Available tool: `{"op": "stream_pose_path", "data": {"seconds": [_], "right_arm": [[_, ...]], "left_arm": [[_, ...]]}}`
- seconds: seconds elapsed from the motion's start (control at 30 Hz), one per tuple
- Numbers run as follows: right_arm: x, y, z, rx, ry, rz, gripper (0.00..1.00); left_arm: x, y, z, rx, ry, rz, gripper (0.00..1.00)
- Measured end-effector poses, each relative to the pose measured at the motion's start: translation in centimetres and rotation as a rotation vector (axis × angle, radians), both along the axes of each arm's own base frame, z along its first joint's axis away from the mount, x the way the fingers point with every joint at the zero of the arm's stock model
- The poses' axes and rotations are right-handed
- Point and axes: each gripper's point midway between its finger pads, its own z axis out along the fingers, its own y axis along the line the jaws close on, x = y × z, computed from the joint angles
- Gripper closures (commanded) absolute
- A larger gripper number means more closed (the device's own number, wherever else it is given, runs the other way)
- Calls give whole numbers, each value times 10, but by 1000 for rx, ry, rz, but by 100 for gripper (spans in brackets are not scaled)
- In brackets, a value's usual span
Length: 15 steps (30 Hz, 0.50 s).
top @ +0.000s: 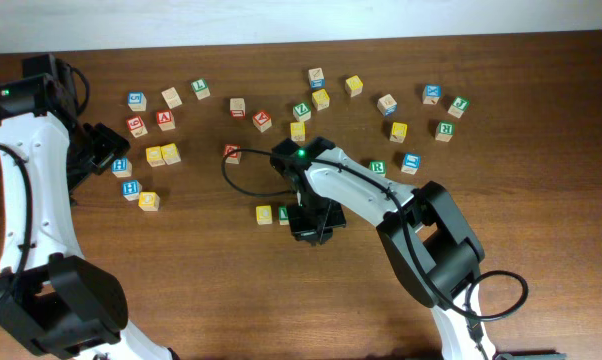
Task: Spell out CVPR
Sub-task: 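Place the P block to the right of the V block and release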
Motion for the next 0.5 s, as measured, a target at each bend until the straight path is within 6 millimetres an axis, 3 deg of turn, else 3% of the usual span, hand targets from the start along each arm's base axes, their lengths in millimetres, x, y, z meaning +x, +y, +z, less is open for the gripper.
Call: {"op": "stream_pose_path", "data": {"seconds": [0.2,0.5], "right_arm": [[15,-7,-4,-44,-78,21,92],[25,12,2,38,-103,12,93]], "left_arm": [[0,0,0,0,0,0,1],[0,0,0,0,0,0,1]]}}
